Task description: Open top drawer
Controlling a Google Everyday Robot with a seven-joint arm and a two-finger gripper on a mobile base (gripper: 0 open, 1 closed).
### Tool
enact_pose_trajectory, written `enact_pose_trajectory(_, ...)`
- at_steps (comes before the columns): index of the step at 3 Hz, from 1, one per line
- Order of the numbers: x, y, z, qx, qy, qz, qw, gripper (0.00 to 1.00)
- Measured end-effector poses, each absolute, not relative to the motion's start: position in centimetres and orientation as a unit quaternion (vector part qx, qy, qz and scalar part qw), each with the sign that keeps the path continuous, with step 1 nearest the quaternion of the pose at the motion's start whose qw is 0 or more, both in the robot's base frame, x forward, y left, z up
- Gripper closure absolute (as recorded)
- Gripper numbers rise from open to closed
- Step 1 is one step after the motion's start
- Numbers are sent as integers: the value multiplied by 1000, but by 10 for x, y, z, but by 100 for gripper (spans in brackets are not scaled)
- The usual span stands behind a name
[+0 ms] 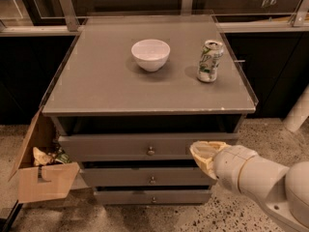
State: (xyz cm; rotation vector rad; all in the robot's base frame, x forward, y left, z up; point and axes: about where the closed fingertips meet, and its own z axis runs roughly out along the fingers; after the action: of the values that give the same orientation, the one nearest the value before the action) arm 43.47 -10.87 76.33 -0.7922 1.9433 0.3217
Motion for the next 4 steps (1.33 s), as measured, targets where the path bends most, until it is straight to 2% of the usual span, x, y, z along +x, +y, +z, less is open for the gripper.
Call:
enact_pose_trajectory(2,462,-123,741,-280,816,100,495,100)
enact_pose_trajectory(4,465,-124,741,-276,815,91,502,100)
